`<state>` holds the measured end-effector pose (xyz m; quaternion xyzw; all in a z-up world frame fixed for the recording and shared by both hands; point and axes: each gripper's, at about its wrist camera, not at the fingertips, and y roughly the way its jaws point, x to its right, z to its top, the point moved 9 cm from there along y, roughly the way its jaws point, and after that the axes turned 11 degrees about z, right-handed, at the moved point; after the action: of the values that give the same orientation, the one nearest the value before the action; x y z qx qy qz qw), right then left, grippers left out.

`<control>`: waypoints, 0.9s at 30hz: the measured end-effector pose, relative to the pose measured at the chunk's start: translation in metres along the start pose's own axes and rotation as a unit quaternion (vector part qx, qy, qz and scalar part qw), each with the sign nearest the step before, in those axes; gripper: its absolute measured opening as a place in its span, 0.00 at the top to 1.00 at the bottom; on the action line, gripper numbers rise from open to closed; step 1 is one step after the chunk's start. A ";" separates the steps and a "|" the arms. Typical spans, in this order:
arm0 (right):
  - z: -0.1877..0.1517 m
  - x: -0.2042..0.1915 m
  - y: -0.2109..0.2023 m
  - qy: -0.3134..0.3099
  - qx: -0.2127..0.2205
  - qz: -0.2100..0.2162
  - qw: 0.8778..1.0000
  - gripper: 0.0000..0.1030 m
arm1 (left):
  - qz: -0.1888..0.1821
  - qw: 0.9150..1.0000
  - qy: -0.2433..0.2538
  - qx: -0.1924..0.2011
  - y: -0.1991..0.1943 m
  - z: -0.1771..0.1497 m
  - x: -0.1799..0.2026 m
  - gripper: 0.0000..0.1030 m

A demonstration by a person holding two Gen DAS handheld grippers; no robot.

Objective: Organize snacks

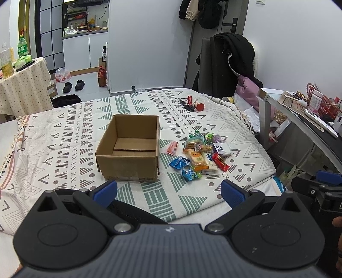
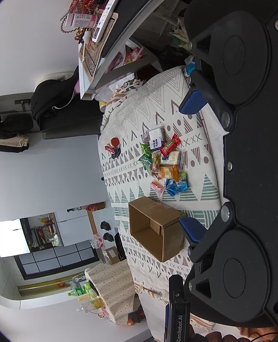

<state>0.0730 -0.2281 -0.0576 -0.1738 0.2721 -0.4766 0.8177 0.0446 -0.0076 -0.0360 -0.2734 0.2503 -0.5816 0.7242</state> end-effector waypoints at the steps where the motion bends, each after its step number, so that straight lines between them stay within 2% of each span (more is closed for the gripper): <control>1: 0.000 0.001 0.001 0.002 -0.001 0.000 1.000 0.00 | 0.000 1.000 -0.001 0.000 0.000 0.000 0.000 0.01; 21: 0.011 0.029 0.036 0.026 -0.016 -0.003 1.000 0.00 | 0.002 1.000 -0.011 -0.009 0.040 0.018 0.006 0.01; 27: 0.012 0.044 0.052 0.041 -0.027 0.013 0.999 0.00 | -0.006 1.000 -0.013 -0.017 0.059 0.023 0.017 0.01</control>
<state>0.1336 -0.2408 -0.0884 -0.1726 0.3197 -0.4656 0.8070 0.1053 -0.0119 -0.0602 -0.2945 0.2491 -0.5783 0.7188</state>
